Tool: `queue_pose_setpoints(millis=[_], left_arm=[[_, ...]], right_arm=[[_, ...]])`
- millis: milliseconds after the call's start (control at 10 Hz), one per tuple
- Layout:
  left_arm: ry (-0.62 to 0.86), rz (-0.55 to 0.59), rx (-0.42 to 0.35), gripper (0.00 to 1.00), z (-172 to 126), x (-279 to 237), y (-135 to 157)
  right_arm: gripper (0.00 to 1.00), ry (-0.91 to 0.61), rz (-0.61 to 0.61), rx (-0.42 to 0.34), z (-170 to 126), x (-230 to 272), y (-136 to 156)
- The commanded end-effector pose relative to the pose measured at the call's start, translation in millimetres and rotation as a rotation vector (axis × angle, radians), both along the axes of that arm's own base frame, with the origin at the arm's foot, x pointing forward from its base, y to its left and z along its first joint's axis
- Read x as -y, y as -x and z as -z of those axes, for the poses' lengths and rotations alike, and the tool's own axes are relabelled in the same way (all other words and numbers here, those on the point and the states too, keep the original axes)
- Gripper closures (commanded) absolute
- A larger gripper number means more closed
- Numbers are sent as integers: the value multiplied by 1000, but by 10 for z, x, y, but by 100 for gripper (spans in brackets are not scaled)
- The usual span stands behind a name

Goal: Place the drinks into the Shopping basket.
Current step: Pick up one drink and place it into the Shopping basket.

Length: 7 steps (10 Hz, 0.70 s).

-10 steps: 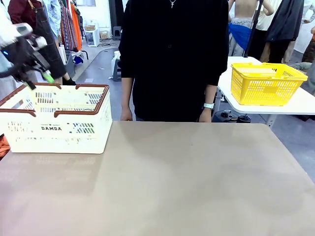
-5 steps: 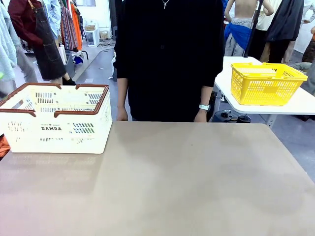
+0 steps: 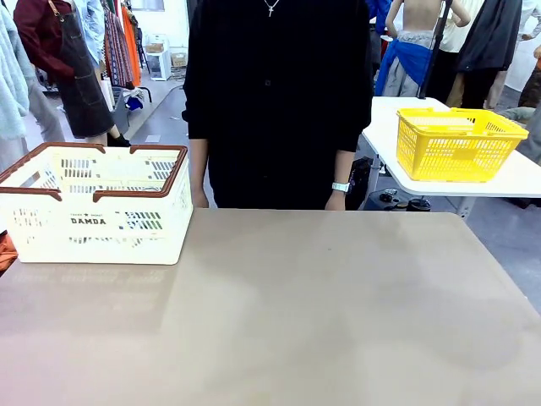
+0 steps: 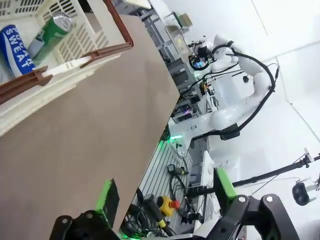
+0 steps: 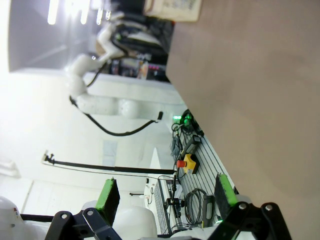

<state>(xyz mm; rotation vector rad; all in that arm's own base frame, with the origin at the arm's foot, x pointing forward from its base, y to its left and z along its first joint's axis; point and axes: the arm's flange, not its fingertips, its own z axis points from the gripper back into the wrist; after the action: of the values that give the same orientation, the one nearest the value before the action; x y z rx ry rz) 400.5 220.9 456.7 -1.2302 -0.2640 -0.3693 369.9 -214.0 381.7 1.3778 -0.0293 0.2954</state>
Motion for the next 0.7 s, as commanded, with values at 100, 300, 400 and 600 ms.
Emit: queue_pose_setpoints(millis=[100,300,400,600], left_arm=[[-27,14,-19,0,-85,28,-48],[-27,14,-19,0,-85,28,-48],[-27,14,-19,0,-85,28,-48],[-27,14,-19,0,-85,28,-48]], right_arm=[[0,16,10,-17,-36,-34,9],[0,16,10,-17,-36,-34,9],[0,16,10,-17,-36,-34,9],[0,16,10,-17,-36,-34,9]])
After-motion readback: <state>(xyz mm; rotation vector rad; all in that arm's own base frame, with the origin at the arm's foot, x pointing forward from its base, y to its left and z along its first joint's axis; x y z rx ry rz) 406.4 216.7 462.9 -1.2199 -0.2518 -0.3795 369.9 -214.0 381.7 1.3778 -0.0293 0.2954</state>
